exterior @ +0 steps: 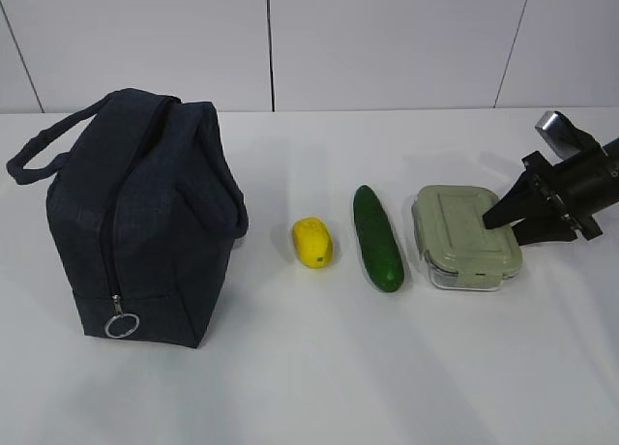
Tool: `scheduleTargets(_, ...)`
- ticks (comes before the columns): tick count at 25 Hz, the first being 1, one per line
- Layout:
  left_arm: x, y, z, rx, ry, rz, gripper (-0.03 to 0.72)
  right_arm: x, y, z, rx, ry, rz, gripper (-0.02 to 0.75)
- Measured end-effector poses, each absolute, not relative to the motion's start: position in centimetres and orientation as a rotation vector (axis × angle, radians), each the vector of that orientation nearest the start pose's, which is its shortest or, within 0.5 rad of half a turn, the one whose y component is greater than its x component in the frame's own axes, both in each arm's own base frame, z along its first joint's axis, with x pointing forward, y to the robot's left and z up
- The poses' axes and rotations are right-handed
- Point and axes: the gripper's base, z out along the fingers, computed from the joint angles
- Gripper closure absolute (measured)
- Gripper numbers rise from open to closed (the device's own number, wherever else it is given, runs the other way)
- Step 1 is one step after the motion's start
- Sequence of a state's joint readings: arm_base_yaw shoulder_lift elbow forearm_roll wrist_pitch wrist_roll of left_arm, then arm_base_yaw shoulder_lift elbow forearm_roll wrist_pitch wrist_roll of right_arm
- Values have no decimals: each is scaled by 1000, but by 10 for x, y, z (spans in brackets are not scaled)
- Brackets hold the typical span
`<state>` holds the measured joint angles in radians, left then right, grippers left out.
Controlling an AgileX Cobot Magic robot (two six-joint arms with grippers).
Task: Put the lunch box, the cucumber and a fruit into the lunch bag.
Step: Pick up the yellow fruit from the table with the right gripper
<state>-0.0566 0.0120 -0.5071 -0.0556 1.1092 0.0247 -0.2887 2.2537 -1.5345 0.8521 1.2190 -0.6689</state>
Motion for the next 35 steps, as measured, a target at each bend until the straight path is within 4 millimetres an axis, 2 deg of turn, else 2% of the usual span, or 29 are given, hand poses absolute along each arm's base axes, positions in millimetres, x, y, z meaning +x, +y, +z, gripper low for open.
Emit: scheduleTargets(35, -6, -4, 276, 89, 2096, -88, 450, 417, -56, 124, 50, 2793, 1161, 397)
